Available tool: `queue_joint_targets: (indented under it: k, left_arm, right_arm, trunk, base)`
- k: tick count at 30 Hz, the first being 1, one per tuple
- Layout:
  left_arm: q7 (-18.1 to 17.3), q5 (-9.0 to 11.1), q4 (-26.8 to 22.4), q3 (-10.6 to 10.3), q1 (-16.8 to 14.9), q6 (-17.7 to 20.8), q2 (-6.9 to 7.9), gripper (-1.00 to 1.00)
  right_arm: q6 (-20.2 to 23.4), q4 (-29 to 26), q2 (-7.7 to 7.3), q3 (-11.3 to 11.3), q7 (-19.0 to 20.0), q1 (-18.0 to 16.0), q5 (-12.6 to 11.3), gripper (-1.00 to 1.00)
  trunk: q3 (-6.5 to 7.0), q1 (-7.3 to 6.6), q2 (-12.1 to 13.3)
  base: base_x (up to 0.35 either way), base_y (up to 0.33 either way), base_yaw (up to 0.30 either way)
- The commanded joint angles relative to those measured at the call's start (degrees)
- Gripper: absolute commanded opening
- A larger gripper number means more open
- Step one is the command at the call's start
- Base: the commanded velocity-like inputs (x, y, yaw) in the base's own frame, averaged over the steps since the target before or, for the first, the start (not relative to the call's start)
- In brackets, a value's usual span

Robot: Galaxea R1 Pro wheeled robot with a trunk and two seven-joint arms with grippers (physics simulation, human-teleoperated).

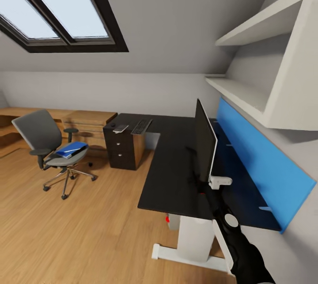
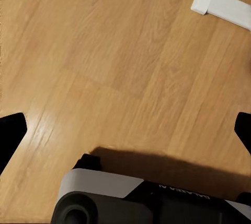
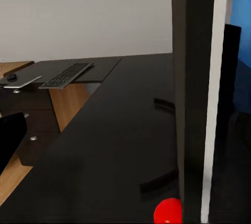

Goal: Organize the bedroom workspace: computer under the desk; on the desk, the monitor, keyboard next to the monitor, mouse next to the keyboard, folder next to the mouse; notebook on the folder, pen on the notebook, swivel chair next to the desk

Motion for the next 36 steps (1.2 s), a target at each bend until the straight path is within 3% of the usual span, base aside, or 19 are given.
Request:
queue_joint_targets:
  k: [1,9,14,18,22,27,31,36]
  left_arm:
    - [0.5,0.4,-0.1,-0.2,0.0,0.2,0.04,1.00]
    - [0.5,0.6,-0.1,0.0,0.0,0.2,0.56,1.00]
    - [0.5,0.5,-0.1,0.0,0.0,-0.6,0.68,1.00]
    - [0.5,0.5,-0.1,0.1,0.0,-3.4,0.72,1.00]
    - [0.5,0.5,0.0,0.0,0.0,-4.2,0.67,1.00]
    - [0.6,0.5,0.0,0.1,0.0,-4.5,0.72,1.00]
    - [0.7,0.5,0.0,0.3,0.0,-4.9,0.81,1.00]
    - [0.5,0.6,1.0,2.1,0.0,-4.9,0.73,1.00]
  right_arm:
    - [-0.2,0.0,0.02,0.0,0.0,0.0,-0.3,1.00]
    - [-0.1,0.5,0.18,0.0,-0.1,1.3,-0.6,1.00]
    - [-0.2,2.3,0.07,0.0,-0.1,5.4,-0.6,1.00]
    - [-0.8,3.7,0.05,-0.1,-0.1,9.1,-0.6,1.00]
    - [-5.2,9.2,0.05,-0.1,-0.2,11.5,-0.5,1.00]
    - [-16.0,25.3,-0.01,-0.1,-0.2,12.4,-0.3,1.00]
    - [-17.9,32.4,-0.61,-0.2,-0.1,12.5,-0.4,1.00]
    - [-17.9,36.3,-1.75,-0.2,-0.1,12.5,-0.6,1.00]
  trunk:
    - [-0.09,-0.02,-0.1]
    - [-0.09,-0.02,-0.1]
    - [-0.09,-0.02,-0.1]
    - [-0.09,-0.02,-0.1]
    - [-0.09,-0.02,-0.1]
    - [0.09,-0.24,0.3]
    - [0.81,-1.12,1.9]
    - [1.71,-2.22,3.9]
  base:
    - [-0.332,0.000,0.000]
    - [-0.337,0.000,0.000]
    - [-0.337,0.000,0.000]
    - [-0.329,0.000,0.000]
    - [-0.285,0.000,0.000]
    - [-0.068,0.000,0.000]
    - [-0.008,0.000,0.000]
    - [-0.001,0.000,0.000]
